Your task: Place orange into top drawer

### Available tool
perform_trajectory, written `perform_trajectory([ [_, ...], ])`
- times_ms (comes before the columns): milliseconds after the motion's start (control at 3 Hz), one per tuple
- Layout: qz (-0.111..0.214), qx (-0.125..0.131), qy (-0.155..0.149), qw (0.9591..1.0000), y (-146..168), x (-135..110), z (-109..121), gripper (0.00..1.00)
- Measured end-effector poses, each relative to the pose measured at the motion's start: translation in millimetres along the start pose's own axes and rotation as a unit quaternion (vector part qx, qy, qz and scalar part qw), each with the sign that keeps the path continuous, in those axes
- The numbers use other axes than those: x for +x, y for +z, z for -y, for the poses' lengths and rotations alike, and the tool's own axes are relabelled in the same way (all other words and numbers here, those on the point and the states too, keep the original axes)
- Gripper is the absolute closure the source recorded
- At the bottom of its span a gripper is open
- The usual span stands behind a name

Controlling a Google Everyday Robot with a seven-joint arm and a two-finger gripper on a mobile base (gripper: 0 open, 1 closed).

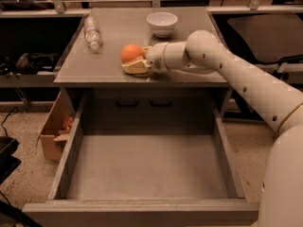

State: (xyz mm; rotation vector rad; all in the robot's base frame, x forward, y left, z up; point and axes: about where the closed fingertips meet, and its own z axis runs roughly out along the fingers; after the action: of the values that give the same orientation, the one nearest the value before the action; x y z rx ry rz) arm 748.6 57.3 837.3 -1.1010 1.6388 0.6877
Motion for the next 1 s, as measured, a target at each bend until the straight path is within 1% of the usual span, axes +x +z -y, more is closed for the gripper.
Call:
perform_trajectory([
  [333, 0.000, 0.000, 0.000, 1.0000, 0.0, 0.0, 0.0, 1.00],
  [667, -0.022, -0.004, -0.017, 0.9996, -8.0, -13.0, -2.0, 1.00],
  [1000, -0.058, 0.003, -0.038, 0.9976, -40.4, -31.2, -15.7, 1.00],
])
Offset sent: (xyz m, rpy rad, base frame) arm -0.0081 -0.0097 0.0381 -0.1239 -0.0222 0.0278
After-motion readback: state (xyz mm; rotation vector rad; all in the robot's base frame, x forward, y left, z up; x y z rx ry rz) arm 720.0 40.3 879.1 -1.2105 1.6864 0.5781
